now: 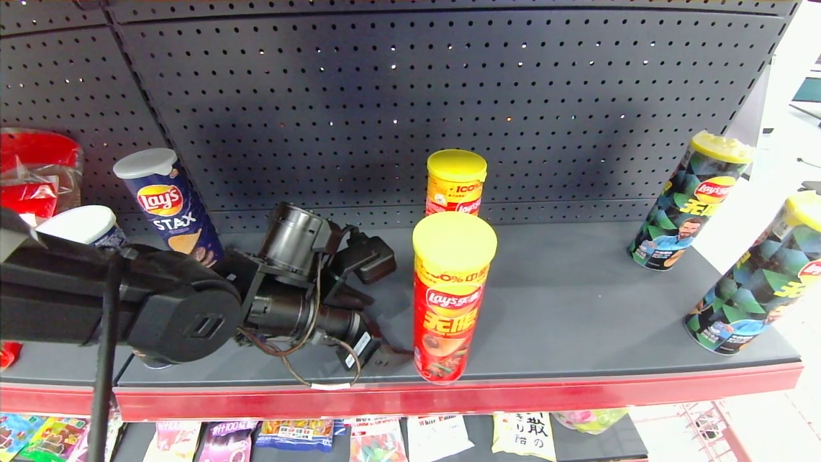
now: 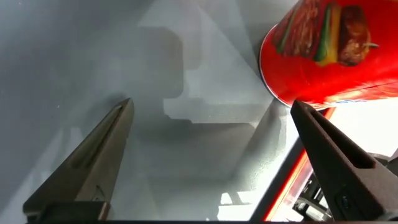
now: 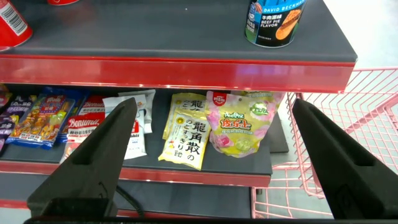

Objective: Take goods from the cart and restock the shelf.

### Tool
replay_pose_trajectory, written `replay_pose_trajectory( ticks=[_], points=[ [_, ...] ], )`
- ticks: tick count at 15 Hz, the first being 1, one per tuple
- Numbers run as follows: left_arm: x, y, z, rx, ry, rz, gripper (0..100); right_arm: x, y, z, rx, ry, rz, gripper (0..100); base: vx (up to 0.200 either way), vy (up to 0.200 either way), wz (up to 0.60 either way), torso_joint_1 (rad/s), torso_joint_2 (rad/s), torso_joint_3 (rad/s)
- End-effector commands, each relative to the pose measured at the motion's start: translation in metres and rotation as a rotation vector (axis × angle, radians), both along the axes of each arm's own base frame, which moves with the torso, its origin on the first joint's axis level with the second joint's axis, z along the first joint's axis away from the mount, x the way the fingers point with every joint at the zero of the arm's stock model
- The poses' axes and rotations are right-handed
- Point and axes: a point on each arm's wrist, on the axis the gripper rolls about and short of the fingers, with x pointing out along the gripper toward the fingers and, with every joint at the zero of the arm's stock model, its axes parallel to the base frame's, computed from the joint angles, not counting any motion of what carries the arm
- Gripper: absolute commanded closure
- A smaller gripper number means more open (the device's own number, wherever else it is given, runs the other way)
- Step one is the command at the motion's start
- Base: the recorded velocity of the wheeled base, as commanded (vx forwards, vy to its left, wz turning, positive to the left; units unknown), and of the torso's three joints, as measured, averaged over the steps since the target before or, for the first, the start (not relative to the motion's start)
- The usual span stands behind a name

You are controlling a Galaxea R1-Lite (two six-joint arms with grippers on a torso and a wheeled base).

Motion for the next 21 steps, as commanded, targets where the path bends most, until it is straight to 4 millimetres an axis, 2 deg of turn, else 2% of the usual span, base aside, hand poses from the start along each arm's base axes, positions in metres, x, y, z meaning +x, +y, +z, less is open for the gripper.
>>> replay_pose_trajectory(
  ticks=[1, 17, 21],
  points=[
    [0.0018, -0.0007, 0.0003, -0.002, -0.003, 0.001, 0, 0.0001, 0.0, 0.0, 0.0, 0.001, 0.001, 0, 0.0, 0.0, 0.0, 0.0, 0.0, 0.0],
    [0.0019, -0.0048, -0.0022, 0.008, -0.007, -0.035, 0, 0.0, 0.0, 0.0, 0.0, 0.0, 0.001, 0, 0.0, 0.0, 0.0, 0.0, 0.0, 0.0],
    [0.0081, -0.009, -0.002, 0.003, -0.015, -0.035, 0, 0.0001, 0.0, 0.0, 0.0, 0.001, 0.001, 0, 0.0, 0.0, 0.0, 0.0, 0.0, 0.0]
  ],
)
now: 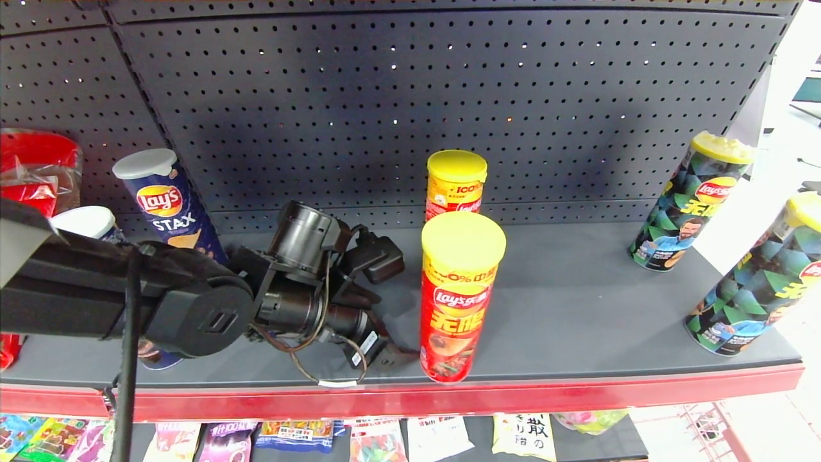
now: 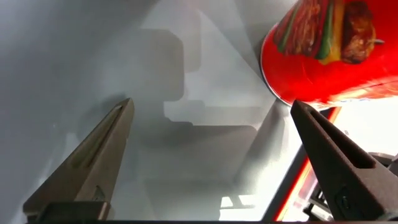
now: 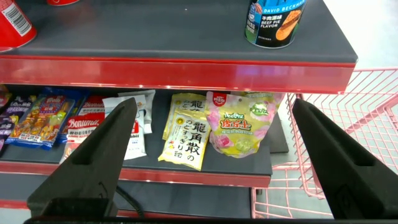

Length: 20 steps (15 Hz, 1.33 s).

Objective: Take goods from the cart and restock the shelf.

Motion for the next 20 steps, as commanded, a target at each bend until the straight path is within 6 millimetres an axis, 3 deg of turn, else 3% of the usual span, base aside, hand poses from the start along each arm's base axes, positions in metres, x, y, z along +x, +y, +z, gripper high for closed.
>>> replay_pose_trajectory(
  ticks=[1, 6, 9, 11, 14, 16, 17, 20],
  points=[
    [0.003, -0.002, 0.0, -0.002, -0.003, 0.0, 0, 0.0, 0.0, 0.0, 0.0, 0.001, 0.001, 0, 0.0, 0.0, 0.0, 0.0, 0.0, 0.0],
    [-0.002, 0.002, 0.0, -0.001, 0.006, 0.007, 0, 0.0, 0.0, 0.0, 0.0, 0.001, 0.001, 0, 0.0, 0.0, 0.0, 0.0, 0.0, 0.0],
    [-0.025, 0.038, 0.016, -0.016, -0.013, 0.063, 0, 0.0, 0.0, 0.0, 0.0, 0.001, 0.001, 0, 0.0, 0.0, 0.0, 0.0, 0.0, 0.0],
    [-0.067, 0.069, 0.036, -0.058, -0.055, 0.096, 0, 0.0, 0.0, 0.0, 0.0, 0.001, 0.001, 0, 0.0, 0.0, 0.0, 0.0, 0.0, 0.0],
    [-0.154, 0.119, 0.053, -0.142, -0.178, 0.133, 0, 0.0, 0.0, 0.0, 0.0, 0.001, 0.001, 0, 0.0, 0.0, 0.0, 0.0, 0.0, 0.0],
    [-0.19, 0.15, 0.051, -0.157, -0.268, 0.297, 0, 0.0, 0.0, 0.0, 0.0, 0.0, 0.001, 0, 0.0, 0.0, 0.0, 0.0, 0.0, 0.0],
    [-0.217, 0.169, 0.051, -0.234, -0.312, 0.469, 0, 0.0, 0.0, 0.0, 0.0, 0.001, 0.001, 0, 0.0, 0.0, 0.0, 0.0, 0.0, 0.0],
    [-0.272, 0.196, 0.026, -0.226, -0.323, 0.805, 0, 0.0, 0.0, 0.0, 0.0, 0.001, 0.001, 0, 0.0, 0.0, 0.0, 0.0, 0.0, 0.0]
  ],
)
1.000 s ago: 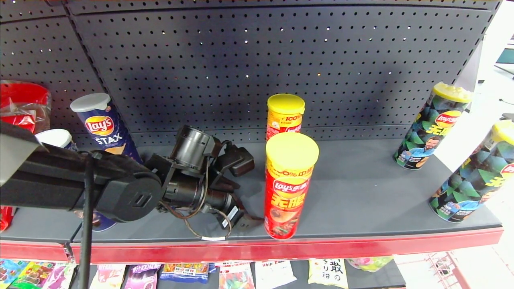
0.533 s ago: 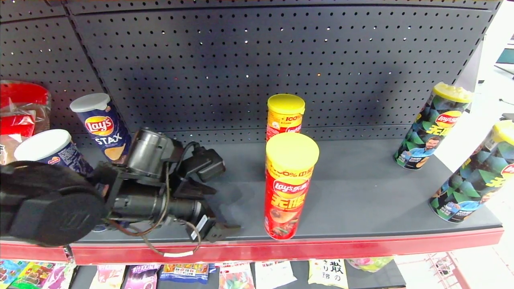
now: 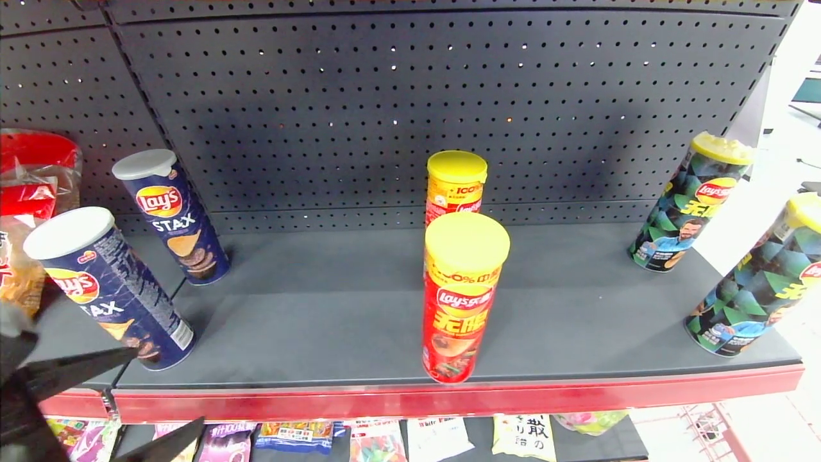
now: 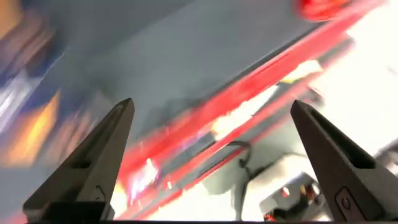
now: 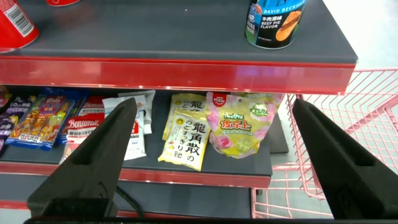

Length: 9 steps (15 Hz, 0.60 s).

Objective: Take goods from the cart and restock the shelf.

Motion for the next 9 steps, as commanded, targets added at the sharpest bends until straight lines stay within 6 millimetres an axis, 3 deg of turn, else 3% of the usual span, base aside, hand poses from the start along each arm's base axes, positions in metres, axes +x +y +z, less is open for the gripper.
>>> replay_pose_trajectory(
  ticks=[1, 2, 4, 5, 9],
  points=[
    [-0.08, 0.036, -0.036, -0.074, -0.084, 0.364, 0, 0.0, 0.0, 0.0, 0.0, 0.001, 0.001, 0, 0.0, 0.0, 0.0, 0.0, 0.0, 0.0],
    [-0.093, 0.037, -0.053, -0.064, -0.067, 0.442, 0, 0.0, 0.0, 0.0, 0.0, 0.001, 0.001, 0, 0.0, 0.0, 0.0, 0.0, 0.0, 0.0],
    [-0.097, 0.036, -0.071, -0.062, -0.059, 0.536, 0, 0.0, 0.0, 0.0, 0.0, 0.001, 0.001, 0, 0.0, 0.0, 0.0, 0.0, 0.0, 0.0],
    [-0.098, 0.034, -0.089, -0.094, -0.055, 0.639, 0, 0.0, 0.0, 0.0, 0.0, 0.001, 0.001, 0, 0.0, 0.0, 0.0, 0.0, 0.0, 0.0],
    [-0.104, 0.034, -0.102, -0.208, -0.382, 0.541, 0, 0.0, 0.0, 0.0, 0.0, 0.001, 0.001, 0, 0.0, 0.0, 0.0, 0.0, 0.0, 0.0]
  ],
)
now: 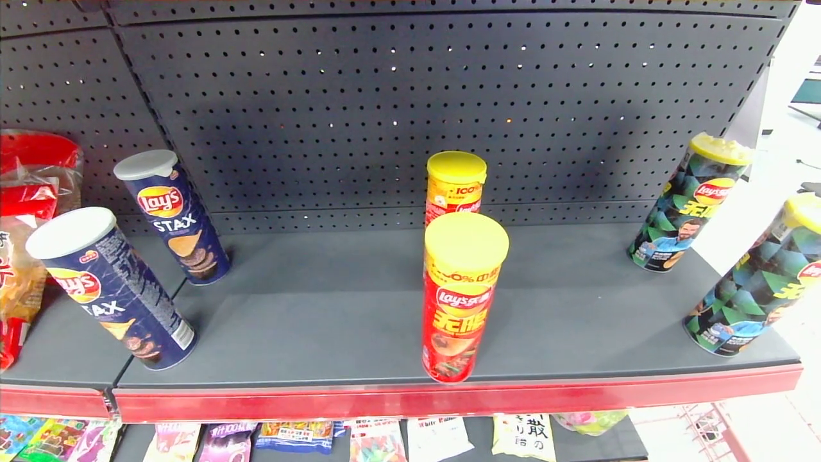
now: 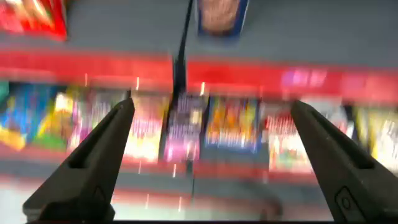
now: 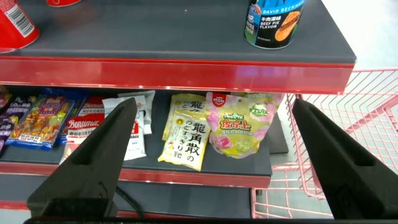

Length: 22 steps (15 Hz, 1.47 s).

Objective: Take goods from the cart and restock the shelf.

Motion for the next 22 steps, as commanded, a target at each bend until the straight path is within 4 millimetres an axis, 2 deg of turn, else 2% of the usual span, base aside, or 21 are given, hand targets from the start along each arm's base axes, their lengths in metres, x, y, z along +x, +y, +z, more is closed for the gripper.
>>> replay_pose_trajectory(
  ticks=[1, 3, 5, 9, 22],
  points=[
    [-0.0083, 0.0008, -0.0154, 0.023, -0.151, -0.01, 0, 0.0001, 0.0, 0.0, -0.001, 0.001, 0.001, 0, 0.0, 0.0, 0.0, 0.0, 0.0, 0.0],
    [-0.0083, 0.001, -0.0151, 0.012, -0.155, 0.0, 0, 0.0001, 0.0, 0.0, -0.001, 0.001, 0.001, 0, 0.0, 0.0, 0.0, 0.0, 0.0, 0.0],
    [-0.0032, -0.0019, -0.0234, -0.007, -0.185, -0.129, 0, 0.0, 0.0, 0.0, -0.001, 0.0, 0.001, 0, 0.0, 0.0, 0.0, 0.0, 0.0, 0.0],
    [-0.0031, 0.0005, -0.024, -0.006, -0.178, -0.023, 0, 0.0001, 0.0, 0.0, -0.001, 0.001, 0.001, 0, 0.0, 0.0, 0.0, 0.0, 0.0, 0.0],
    [-0.0031, 0.0003, -0.024, -0.001, -0.177, -0.033, 0, 0.0001, 0.0, 0.0, 0.001, 0.001, 0.002, 0, 0.0, 0.0, 0.0, 0.0, 0.0, 0.0]
  ],
)
